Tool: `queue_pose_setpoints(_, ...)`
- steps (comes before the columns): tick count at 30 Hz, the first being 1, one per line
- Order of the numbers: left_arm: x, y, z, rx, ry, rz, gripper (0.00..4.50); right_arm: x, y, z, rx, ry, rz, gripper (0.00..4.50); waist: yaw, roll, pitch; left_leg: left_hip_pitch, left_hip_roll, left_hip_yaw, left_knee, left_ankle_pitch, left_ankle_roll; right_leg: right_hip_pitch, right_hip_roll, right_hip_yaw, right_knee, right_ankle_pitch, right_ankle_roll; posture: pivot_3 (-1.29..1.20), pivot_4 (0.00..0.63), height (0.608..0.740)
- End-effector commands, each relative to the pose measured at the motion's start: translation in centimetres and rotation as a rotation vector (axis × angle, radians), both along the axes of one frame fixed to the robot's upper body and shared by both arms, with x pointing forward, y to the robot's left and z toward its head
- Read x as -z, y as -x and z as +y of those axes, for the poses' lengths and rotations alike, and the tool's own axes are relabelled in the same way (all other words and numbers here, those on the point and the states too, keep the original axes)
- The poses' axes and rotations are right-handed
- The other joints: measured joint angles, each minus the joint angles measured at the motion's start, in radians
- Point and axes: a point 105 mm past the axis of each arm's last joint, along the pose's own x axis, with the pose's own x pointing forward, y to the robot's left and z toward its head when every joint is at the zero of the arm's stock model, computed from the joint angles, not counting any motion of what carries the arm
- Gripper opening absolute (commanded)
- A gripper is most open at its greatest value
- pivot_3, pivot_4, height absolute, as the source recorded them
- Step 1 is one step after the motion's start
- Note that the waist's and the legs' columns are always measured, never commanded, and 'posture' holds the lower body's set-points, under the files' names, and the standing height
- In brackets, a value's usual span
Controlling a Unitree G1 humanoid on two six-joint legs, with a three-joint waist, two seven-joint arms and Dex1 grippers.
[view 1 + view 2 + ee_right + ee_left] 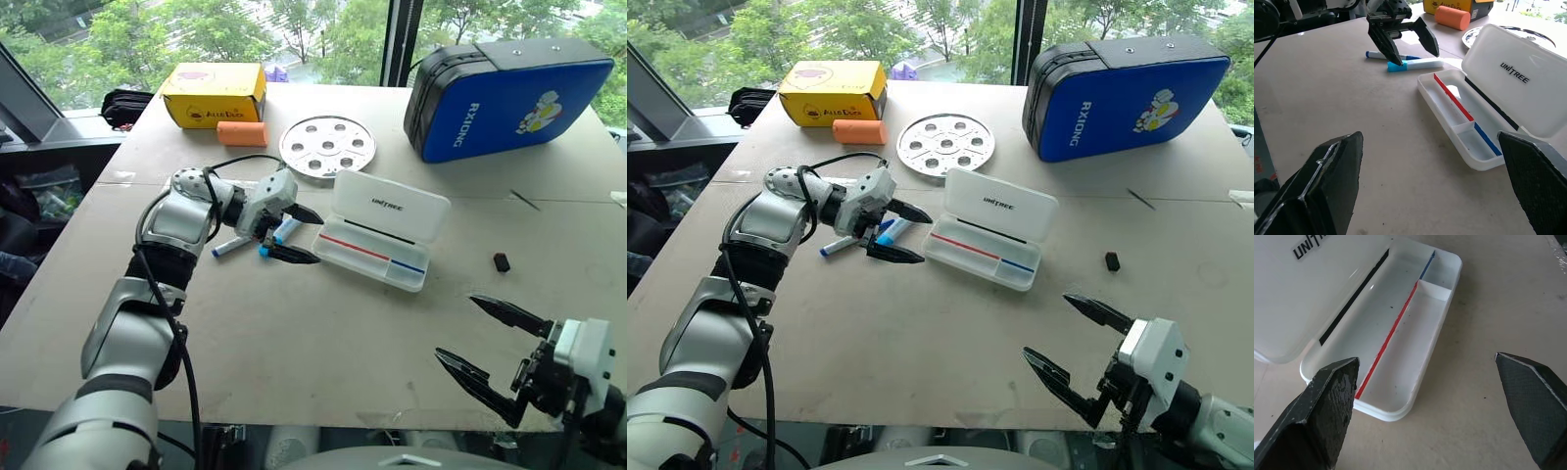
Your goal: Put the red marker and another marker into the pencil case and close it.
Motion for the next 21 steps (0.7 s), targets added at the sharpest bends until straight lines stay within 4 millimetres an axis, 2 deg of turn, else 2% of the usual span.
queue_pose_setpoints(1, 0.3, -0.1, -0.8, 0.039, -0.029, -0.067, 4.50, -1.2, 0.6, 0.6, -0.017, 0.004, -0.069, 4.42, -0.001, 0.000, 0.000, 0.000, 0.000, 0.000, 0.000, 0.000, 0.000, 0.000, 0.000, 0.000, 0.000, 0.000, 0.000, 0.00, 0.150, 0.740)
queue_pose_setpoints(5, 1.3, -0.1, -1.4, 0.077, -0.057, -0.089, 4.50, -1.1, 0.9, 0.7, -0.007, -0.002, -0.071, 4.42, 0.000, 0.000, 0.000, 0.000, 0.000, -0.001, 0.001, 0.000, 0.000, 0.000, 0.000, 0.000, 0.001, 0.000, 0.000, 0.00, 0.150, 0.740)
queue_pose_setpoints(6, 2.1, -0.2, -1.7, 0.085, -0.095, -0.106, 4.00, -1.1, 1.0, 0.6, 0.003, -0.003, -0.070, 4.50, 0.000, 0.000, 0.000, 0.000, 0.000, -0.001, 0.001, 0.000, 0.000, 0.000, 0.000, 0.000, 0.001, 0.000, 0.000, 0.00, 0.150, 0.740)
queue_pose_setpoints(9, 4.0, -0.5, -1.9, 0.081, -0.180, -0.089, 2.99, -1.0, 1.3, 0.4, 0.015, 0.002, -0.066, 4.50, 0.003, 0.001, -0.001, 0.000, -0.001, -0.001, 0.001, 0.000, 0.000, 0.000, 0.000, 0.000, 0.001, 0.000, 0.000, 0.00, 0.150, 0.740)
queue_pose_setpoints(10, 4.3, -0.7, -1.8, 0.077, -0.196, -0.098, 2.44, -1.0, 1.3, 0.4, 0.017, 0.001, -0.067, 4.50, 0.004, 0.000, 0.000, 0.000, -0.001, -0.001, 0.001, 0.000, 0.000, 0.000, 0.000, 0.000, 0.001, 0.000, 0.000, 0.00, 0.150, 0.740)
queue_pose_setpoints(11, 4.7, -0.7, -1.8, 0.077, -0.206, -0.099, 2.23, -1.0, 1.4, 0.4, 0.021, 0.002, -0.065, 4.50, 0.004, 0.000, -0.001, 0.000, -0.001, -0.001, 0.001, 0.000, 0.000, 0.000, 0.000, 0.000, 0.001, 0.000, 0.000, 0.00, 0.150, 0.740)
queue_pose_setpoints(13, 5.3, -0.7, -1.9, 0.084, -0.222, -0.101, 1.33, -0.9, 1.5, 0.3, 0.029, 0.007, -0.062, 4.50, 0.004, 0.000, -0.001, 0.000, -0.001, -0.001, 0.001, 0.000, 0.000, 0.000, 0.000, 0.000, 0.001, 0.000, 0.000, 0.00, 0.150, 0.740)
queue_pose_setpoints(15, 5.5, -0.4, -1.9, 0.092, -0.225, -0.096, 0.67, -0.8, 1.7, 0.2, 0.032, 0.014, -0.058, 4.50, 0.001, 0.001, -0.002, 0.000, -0.001, -0.001, 0.001, 0.000, 0.000, 0.000, 0.000, 0.000, 0.001, 0.000, 0.000, 0.00, 0.150, 0.740)
queue_pose_setpoints(16, 5.4, -0.3, -1.8, 0.087, -0.218, -0.090, 0.02, -0.8, 1.7, 0.1, 0.033, 0.015, -0.057, 4.50, 0.001, 0.001, -0.002, 0.000, -0.001, -0.001, 0.001, 0.000, 0.000, 0.000, 0.000, 0.000, 0.002, 0.000, 0.000, 0.00, 0.150, 0.740)
queue_pose_setpoints(21, 4.7, 1.4, -1.1, 0.049, -0.203, -0.041, 0.02, -0.6, 1.9, -0.4, 0.019, 0.046, -0.046, 4.50, -0.009, 0.003, -0.003, 0.001, 0.000, 0.000, 0.001, 0.000, 0.000, 0.000, 0.000, 0.001, 0.002, 0.000, 0.000, 0.00, 0.150, 0.740)
